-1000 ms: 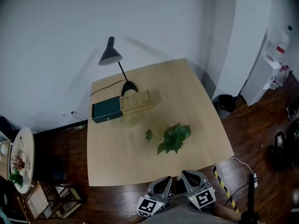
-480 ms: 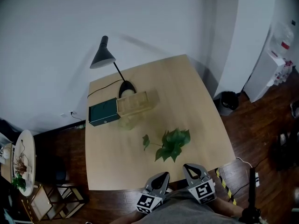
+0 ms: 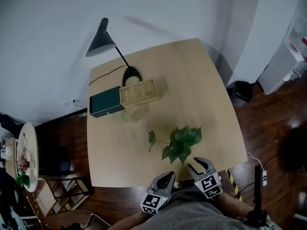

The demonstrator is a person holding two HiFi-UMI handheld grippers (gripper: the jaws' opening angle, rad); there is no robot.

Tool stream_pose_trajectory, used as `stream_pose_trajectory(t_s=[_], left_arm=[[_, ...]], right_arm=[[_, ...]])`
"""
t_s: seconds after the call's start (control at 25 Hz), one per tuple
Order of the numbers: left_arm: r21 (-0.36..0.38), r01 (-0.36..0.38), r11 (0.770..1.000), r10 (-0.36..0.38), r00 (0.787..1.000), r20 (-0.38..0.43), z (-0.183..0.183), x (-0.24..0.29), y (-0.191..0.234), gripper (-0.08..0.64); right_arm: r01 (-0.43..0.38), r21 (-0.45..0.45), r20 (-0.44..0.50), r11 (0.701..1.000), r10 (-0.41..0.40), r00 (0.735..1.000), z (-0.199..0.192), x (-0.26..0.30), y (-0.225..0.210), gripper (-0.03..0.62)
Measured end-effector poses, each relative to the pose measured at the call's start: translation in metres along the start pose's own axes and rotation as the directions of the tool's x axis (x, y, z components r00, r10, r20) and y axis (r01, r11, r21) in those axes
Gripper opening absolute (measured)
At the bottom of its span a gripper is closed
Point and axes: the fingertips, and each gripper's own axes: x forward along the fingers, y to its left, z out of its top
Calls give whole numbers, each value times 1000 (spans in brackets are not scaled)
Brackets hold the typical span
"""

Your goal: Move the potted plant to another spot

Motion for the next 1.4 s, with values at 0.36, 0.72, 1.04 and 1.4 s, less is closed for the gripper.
stream_pose_trajectory(t_s=[0.36,0.72,1.04,1.4], left_arm=[[-10,-78,997,77,995,-68,-10,0,25,0],[-35,-152,988,148,984,-98,-23,3,39,0],[-23,-276,961,272,957,-102,-38,21,77,0],[76,-246,966,255,956,-143,-49,70,98,122]], right_arm=[[-65,-157,-54,986,57,997,-15,74,-14,474],[-156,-222,-33,962,152,988,-3,115,-14,523],[-190,-227,-38,955,186,982,-1,122,-12,522],[-239,-241,-39,940,237,971,1,124,-7,515]])
